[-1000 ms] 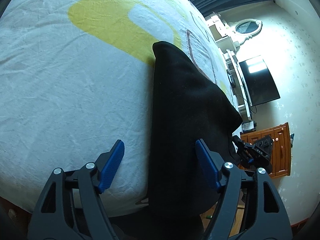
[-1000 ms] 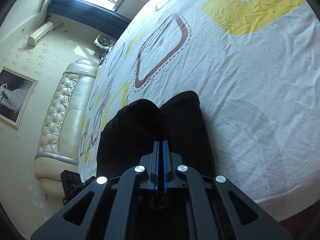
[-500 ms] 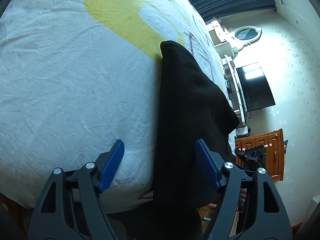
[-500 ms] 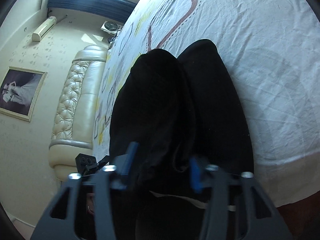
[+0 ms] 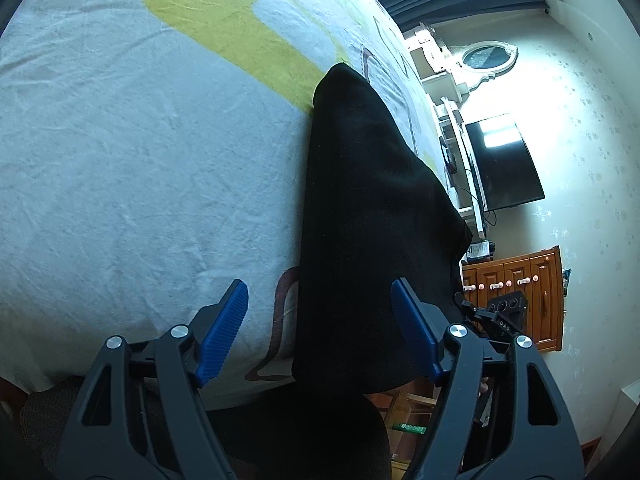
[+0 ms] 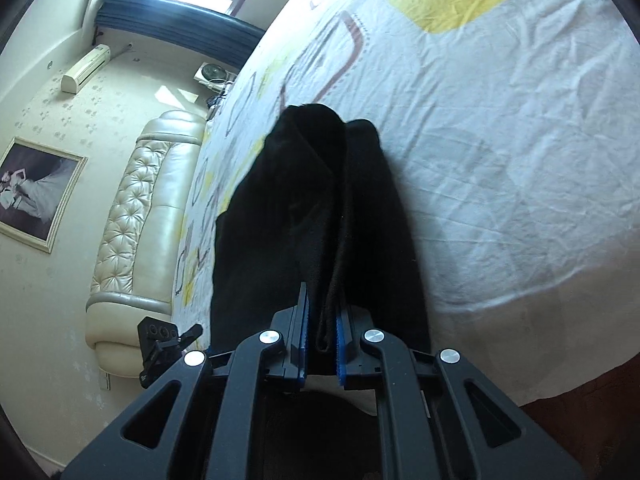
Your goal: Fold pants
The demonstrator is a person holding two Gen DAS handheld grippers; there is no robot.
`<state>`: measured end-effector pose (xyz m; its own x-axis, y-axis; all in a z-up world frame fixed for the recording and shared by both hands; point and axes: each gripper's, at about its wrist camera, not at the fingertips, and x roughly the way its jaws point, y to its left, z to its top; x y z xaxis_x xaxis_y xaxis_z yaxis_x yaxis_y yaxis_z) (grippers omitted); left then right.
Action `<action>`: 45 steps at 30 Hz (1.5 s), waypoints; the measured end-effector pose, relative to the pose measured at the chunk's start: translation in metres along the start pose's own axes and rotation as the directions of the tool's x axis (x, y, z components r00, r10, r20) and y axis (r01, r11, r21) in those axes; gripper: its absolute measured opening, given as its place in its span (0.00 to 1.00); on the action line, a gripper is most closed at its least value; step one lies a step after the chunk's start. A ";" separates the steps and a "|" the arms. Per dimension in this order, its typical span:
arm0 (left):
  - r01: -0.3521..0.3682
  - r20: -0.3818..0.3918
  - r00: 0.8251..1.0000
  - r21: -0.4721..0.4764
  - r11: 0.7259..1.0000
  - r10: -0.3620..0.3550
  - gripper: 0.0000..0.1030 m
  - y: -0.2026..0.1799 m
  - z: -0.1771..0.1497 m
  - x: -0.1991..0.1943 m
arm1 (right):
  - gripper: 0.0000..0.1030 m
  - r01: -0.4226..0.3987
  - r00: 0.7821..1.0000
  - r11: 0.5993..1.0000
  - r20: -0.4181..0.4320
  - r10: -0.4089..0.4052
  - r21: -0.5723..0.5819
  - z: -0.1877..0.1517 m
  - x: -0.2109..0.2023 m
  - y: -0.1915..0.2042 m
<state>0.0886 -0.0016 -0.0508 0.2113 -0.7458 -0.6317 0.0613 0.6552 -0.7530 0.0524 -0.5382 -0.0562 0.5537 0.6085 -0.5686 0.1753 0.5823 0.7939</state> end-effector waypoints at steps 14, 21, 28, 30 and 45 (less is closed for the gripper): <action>0.149 -0.059 0.986 -0.081 0.986 -0.154 0.71 0.012 -0.009 0.011 | 0.62 -0.060 0.995 0.997 0.084 0.056 0.039 -0.004 -0.030 -0.028; 0.192 -0.071 0.978 -0.080 0.978 -0.198 0.71 0.010 -0.014 0.022 | 0.62 -0.130 0.992 0.987 0.022 0.128 0.093 -0.008 -0.006 -0.042; 0.225 -0.079 0.969 -0.105 0.969 -0.233 0.78 0.007 -0.015 0.032 | 0.75 -0.202 0.979 0.972 0.008 0.202 0.122 -0.010 0.011 -0.041; 0.235 -0.077 0.967 -0.115 0.965 -0.245 0.80 0.007 -0.014 0.033 | 0.76 -0.234 0.972 0.962 0.007 0.235 0.139 -0.010 0.010 -0.043; 0.269 -0.020 0.963 -0.061 0.961 -0.270 0.98 0.002 -0.021 0.039 | 0.85 -0.248 0.969 0.959 0.034 0.246 0.135 -0.013 0.016 -0.047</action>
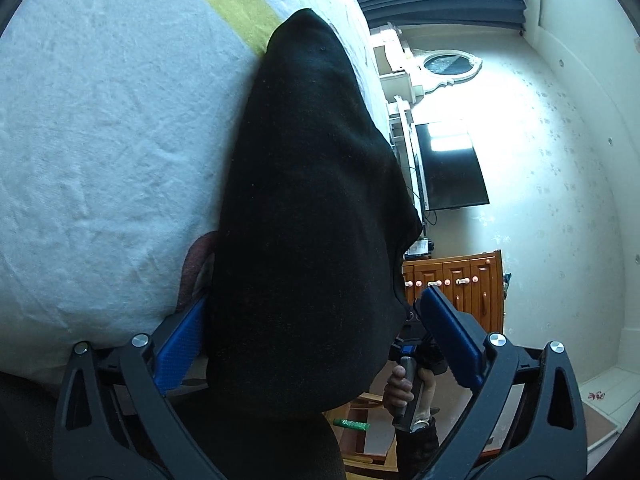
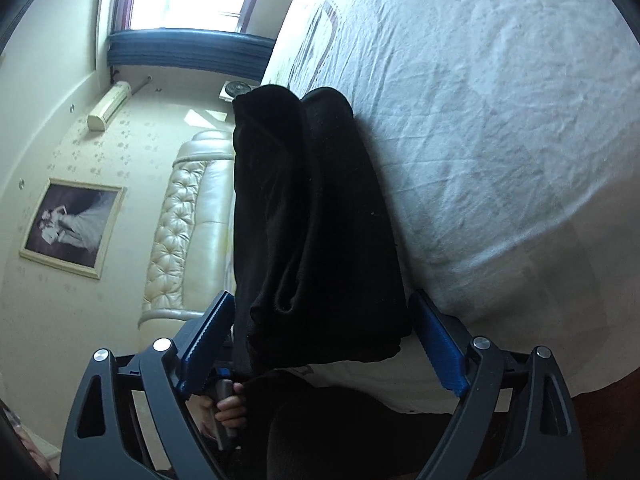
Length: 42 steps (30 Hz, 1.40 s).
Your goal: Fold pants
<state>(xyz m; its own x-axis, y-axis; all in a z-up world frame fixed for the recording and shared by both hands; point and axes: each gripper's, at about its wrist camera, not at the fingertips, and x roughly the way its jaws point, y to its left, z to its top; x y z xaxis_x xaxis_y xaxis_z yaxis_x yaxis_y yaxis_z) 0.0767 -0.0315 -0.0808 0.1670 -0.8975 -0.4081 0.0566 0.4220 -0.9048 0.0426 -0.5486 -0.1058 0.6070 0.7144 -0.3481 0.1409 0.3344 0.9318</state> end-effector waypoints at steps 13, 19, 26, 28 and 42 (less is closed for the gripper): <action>-0.088 -0.041 0.995 -0.011 0.996 0.088 0.53 0.007 0.005 -0.001 | 0.43 0.134 0.991 0.988 0.001 -0.135 -0.080 -0.009 0.003 0.008; -0.099 -0.041 0.994 0.010 0.995 0.099 0.37 0.004 0.006 -0.002 | 0.43 0.134 0.991 0.988 0.001 -0.135 -0.078 -0.009 0.002 0.007; -0.156 -0.014 0.987 0.080 0.984 0.158 0.30 -0.010 0.004 -0.007 | 0.43 0.135 0.991 0.988 0.010 -0.135 -0.076 -0.012 0.007 0.014; -0.169 -0.017 0.985 0.087 0.982 0.171 0.30 -0.011 0.005 -0.008 | 0.43 0.136 0.991 0.988 0.014 -0.136 -0.077 -0.013 0.008 0.016; -0.204 0.035 0.979 0.064 0.977 0.202 0.29 -0.002 0.008 -0.037 | 0.42 0.119 0.992 0.989 -0.041 -0.123 -0.088 -0.014 0.047 0.033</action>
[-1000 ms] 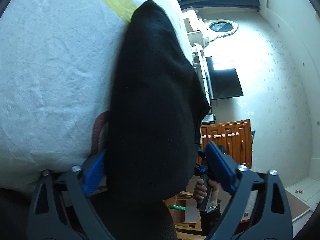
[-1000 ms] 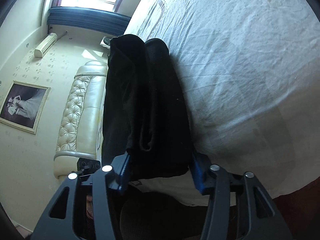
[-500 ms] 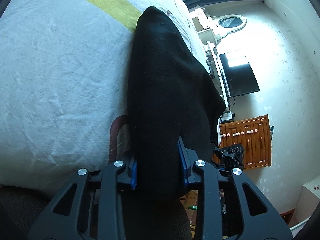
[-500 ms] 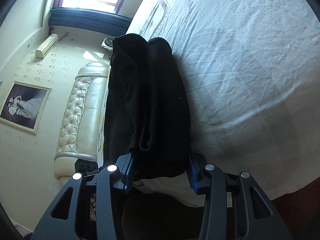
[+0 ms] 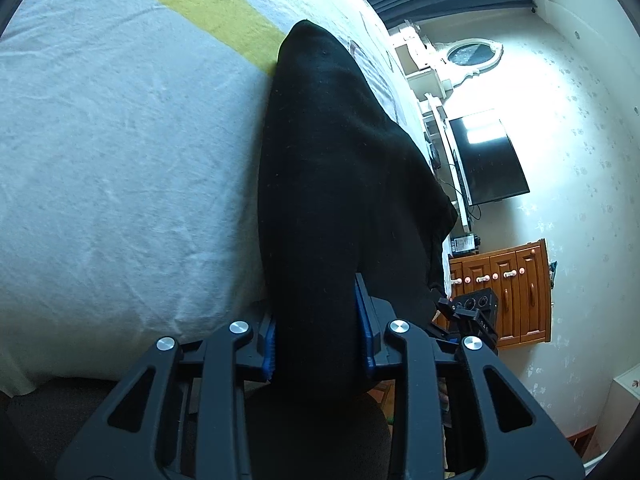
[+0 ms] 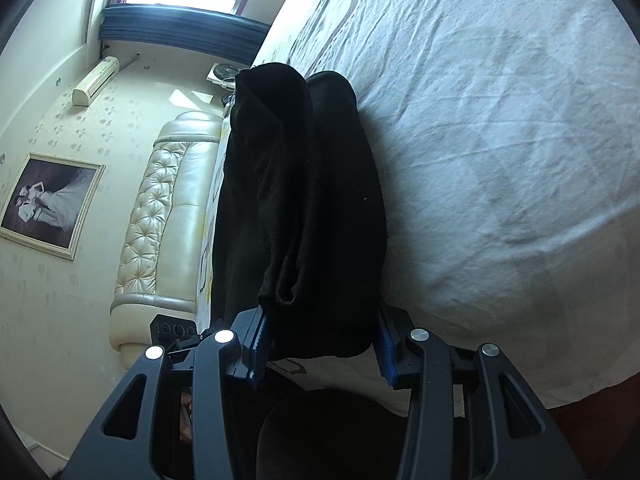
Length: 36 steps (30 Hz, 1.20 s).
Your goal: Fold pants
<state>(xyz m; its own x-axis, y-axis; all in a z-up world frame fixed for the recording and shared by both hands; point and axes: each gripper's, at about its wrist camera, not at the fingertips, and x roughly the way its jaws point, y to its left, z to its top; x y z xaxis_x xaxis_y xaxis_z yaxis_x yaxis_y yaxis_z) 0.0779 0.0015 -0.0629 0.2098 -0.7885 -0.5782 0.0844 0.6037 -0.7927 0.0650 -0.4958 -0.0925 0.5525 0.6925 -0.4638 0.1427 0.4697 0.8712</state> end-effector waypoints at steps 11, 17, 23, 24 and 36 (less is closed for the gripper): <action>-0.029 0.055 0.998 -0.050 0.998 0.032 0.29 0.016 0.004 -0.035 | 0.42 -0.030 0.996 0.999 -0.079 0.029 -0.018 0.005 0.043 0.020; -0.045 0.084 0.995 -0.082 0.996 0.052 0.29 0.028 0.004 -0.055 | 0.42 -0.043 0.990 0.998 -0.134 0.037 -0.044 0.003 0.069 0.034; 0.005 0.038 0.999 -0.066 0.998 -0.003 0.36 0.033 0.007 -0.055 | 0.47 -0.056 0.989 0.997 -0.140 0.049 -0.044 0.001 0.069 0.033; 0.008 0.030 1.000 -0.059 0.998 -0.007 0.38 0.034 0.008 -0.055 | 0.49 -0.063 0.989 0.997 -0.139 0.057 -0.039 0.000 0.068 0.032; 0.003 0.046 0.999 0.033 0.999 -0.004 0.49 0.024 0.033 -0.079 | 0.69 -0.129 0.992 0.990 -0.006 0.129 -0.048 0.033 0.014 0.024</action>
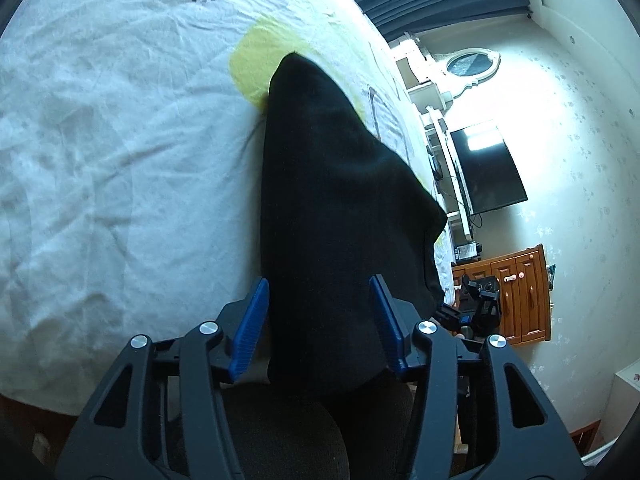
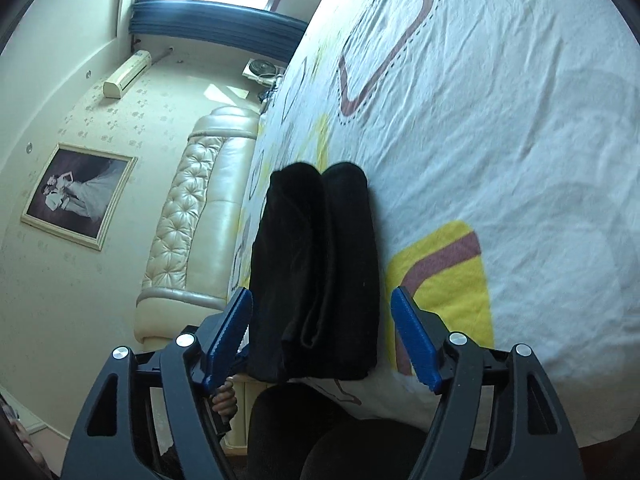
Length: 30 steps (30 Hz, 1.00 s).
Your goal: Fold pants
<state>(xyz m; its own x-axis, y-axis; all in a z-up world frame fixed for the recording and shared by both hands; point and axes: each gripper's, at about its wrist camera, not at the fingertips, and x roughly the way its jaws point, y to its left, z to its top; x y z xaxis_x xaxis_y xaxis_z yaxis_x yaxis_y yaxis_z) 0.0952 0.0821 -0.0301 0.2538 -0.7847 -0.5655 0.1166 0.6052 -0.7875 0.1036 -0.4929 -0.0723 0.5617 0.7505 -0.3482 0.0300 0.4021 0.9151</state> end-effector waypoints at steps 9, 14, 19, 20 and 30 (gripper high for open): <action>0.056 0.002 0.998 0.033 0.998 -0.056 0.53 -0.006 0.032 0.022 | 0.69 0.030 0.992 0.999 -0.119 -0.035 -0.042 0.025 0.058 0.001; 0.045 -0.001 0.999 0.013 0.999 -0.045 0.55 0.012 0.024 0.009 | 0.76 0.039 0.989 0.997 -0.138 -0.048 -0.067 0.024 0.069 0.007; 0.047 -0.052 0.997 -0.019 0.999 -0.048 0.64 0.018 0.027 0.021 | 0.78 0.066 0.988 0.994 -0.131 -0.076 -0.084 0.021 0.082 0.019; 0.054 -0.065 0.996 -0.015 0.998 -0.055 0.68 0.015 0.028 0.026 | 0.80 0.069 0.988 0.994 -0.133 -0.080 -0.089 0.021 0.084 0.020; -0.050 -0.079 0.995 0.047 0.998 0.053 0.43 0.000 0.034 0.061 | 0.51 0.124 0.976 0.985 -0.165 -0.142 -0.117 0.014 0.093 0.020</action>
<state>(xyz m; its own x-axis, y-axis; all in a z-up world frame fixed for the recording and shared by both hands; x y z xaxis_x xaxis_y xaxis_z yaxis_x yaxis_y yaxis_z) 0.1430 0.0393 -0.0565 0.1828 -0.7595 -0.6242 0.1488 0.6490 -0.7461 0.1682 -0.4224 -0.0830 0.4075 0.7617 -0.5037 0.0025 0.5506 0.8348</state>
